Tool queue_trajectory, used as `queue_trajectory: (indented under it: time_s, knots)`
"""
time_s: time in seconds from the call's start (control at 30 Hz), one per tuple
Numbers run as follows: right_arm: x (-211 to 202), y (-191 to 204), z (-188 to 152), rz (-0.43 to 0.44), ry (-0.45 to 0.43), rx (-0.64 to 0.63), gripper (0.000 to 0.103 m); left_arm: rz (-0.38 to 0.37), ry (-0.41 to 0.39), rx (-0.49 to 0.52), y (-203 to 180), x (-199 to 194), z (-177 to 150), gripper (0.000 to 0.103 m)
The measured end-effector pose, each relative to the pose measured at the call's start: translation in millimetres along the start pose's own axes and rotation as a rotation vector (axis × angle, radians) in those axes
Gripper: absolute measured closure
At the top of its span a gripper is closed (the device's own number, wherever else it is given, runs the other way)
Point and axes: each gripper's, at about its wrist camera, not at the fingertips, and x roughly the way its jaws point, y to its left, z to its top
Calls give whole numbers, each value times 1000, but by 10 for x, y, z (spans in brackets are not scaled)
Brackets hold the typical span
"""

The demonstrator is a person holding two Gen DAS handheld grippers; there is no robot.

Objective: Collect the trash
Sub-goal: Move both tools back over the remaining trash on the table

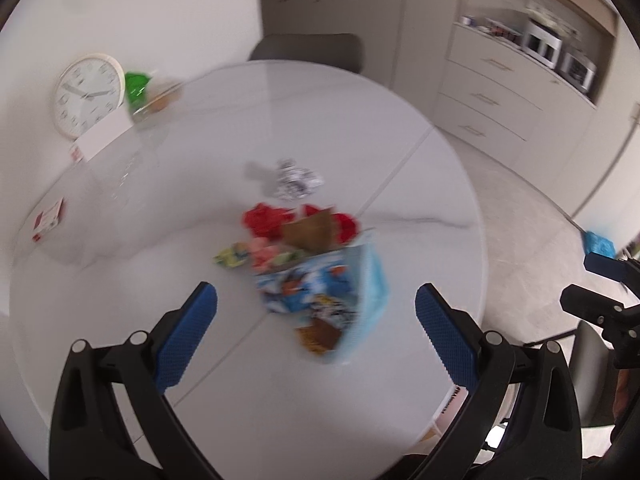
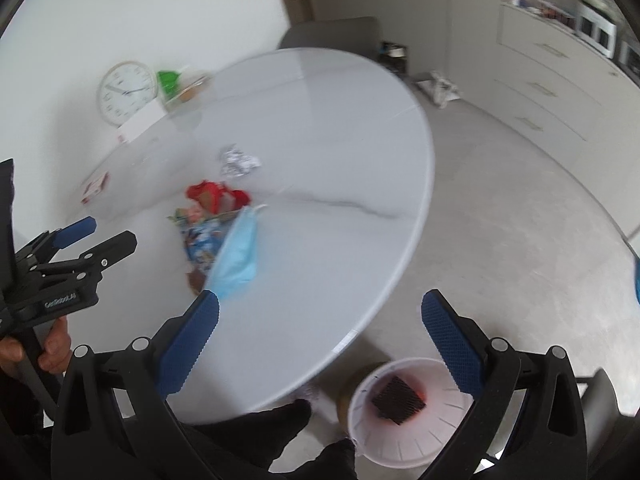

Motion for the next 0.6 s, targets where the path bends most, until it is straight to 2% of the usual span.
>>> queue_trajectory:
  time_s: [0.17,0.33,0.53,0.6]
  knots:
    - [342,184,158,67,36,-33,3,1,19,-55,335,115,-25,10]
    - [621,374,264,135,74,-89,19,-12,59,-7,465,409,-85,17]
    - [956,686,401,259,130,-173,31,-34,108,-36,636,651,-152,18]
    - [1092,787,450,285,152,-190,31,-44,120,-54,683,709,-163,18]
